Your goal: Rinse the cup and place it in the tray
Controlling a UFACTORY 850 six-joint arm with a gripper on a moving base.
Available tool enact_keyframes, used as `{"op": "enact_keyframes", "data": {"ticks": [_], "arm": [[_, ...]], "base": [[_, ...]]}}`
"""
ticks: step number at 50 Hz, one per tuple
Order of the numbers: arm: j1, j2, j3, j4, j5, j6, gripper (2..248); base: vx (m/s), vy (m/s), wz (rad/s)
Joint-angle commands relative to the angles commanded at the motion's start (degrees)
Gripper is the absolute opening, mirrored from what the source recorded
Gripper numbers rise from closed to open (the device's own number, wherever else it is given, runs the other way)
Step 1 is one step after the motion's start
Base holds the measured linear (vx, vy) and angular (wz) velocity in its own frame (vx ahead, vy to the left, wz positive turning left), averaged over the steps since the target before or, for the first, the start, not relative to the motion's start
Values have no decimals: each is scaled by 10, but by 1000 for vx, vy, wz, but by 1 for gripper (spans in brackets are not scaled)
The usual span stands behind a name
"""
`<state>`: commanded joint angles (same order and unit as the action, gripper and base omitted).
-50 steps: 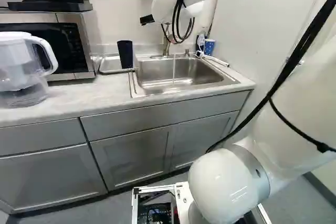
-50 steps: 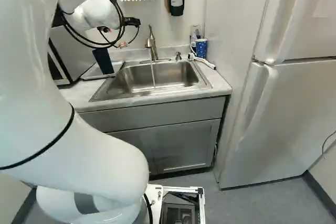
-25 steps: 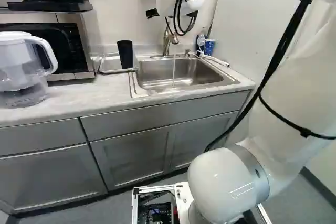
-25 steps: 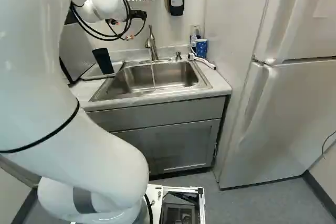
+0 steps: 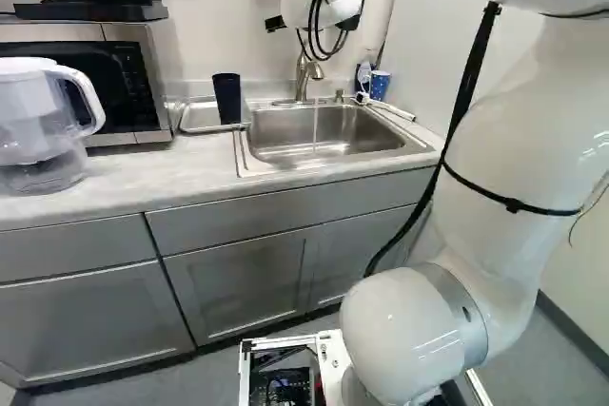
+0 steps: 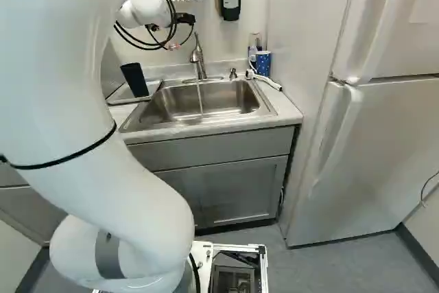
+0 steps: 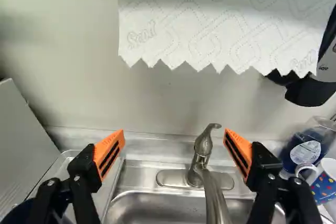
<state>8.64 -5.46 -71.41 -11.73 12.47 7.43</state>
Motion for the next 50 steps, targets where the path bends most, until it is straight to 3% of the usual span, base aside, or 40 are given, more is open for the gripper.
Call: {"op": "enact_keyframes", "data": {"ticks": [30,50], "arm": [[-3,-86,-86,0,0,0,247],[-8,-120,-124,0,0,0,247]], "base": [[0,0,0],[0,0,0]]}}
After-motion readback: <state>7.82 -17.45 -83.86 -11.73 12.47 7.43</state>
